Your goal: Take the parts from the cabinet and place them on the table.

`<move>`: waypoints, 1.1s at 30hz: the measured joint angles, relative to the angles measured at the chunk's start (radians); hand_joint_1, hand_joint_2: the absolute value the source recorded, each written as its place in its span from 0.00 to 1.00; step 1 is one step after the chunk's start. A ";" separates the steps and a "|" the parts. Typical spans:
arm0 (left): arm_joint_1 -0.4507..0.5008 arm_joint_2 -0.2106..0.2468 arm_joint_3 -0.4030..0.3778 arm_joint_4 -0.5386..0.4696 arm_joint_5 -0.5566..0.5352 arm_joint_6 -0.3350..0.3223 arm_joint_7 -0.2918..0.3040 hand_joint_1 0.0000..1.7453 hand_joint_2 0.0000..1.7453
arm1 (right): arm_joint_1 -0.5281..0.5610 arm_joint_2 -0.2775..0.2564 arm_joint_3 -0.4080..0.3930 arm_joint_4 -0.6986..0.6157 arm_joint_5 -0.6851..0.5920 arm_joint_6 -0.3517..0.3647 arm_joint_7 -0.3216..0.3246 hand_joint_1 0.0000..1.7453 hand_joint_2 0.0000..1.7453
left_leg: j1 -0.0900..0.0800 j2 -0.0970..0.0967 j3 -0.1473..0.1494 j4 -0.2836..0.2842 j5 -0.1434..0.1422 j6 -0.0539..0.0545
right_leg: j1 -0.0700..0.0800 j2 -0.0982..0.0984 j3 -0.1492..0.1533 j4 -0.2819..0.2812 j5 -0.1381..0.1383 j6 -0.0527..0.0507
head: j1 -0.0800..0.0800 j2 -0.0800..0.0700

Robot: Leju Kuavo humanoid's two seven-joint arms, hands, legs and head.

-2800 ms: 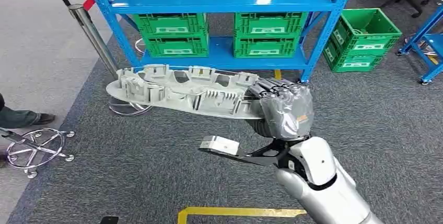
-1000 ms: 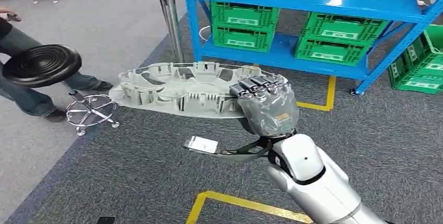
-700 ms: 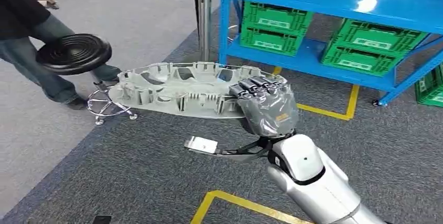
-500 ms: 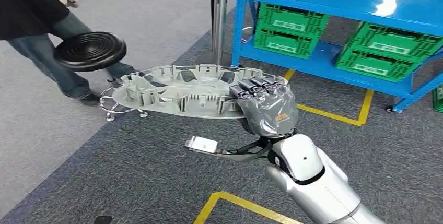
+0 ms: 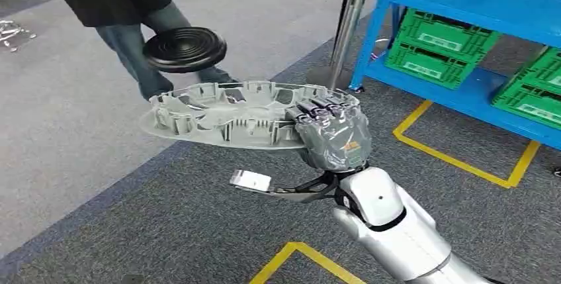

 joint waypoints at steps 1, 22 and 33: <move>0.002 0.000 0.000 0.000 0.000 0.000 0.000 0.00 1.00 | 0.000 0.000 0.000 0.000 0.000 0.000 0.000 1.00 1.00 | -0.001 -0.012 -0.001 0.001 -0.002 0.005 | 0.000 -0.012 0.004 -0.003 -0.002 0.004 | -0.001 0.000; -0.001 0.010 -0.007 0.002 0.000 -0.018 0.024 0.00 1.00 | -0.010 0.000 -0.004 0.017 0.009 -0.002 0.010 1.00 1.00 | 0.013 -0.082 -0.121 0.227 -0.109 -0.023 | -0.007 0.101 0.000 -0.016 0.022 -0.032 | -0.004 0.000; -0.004 0.024 -0.015 0.002 0.000 -0.033 0.035 0.00 1.00 | -0.009 -0.001 -0.003 0.022 0.010 0.000 0.012 1.00 1.00 | 0.012 -0.033 0.009 0.000 -0.009 0.005 | -0.003 -0.024 0.015 -0.010 -0.003 0.013 | -0.002 0.000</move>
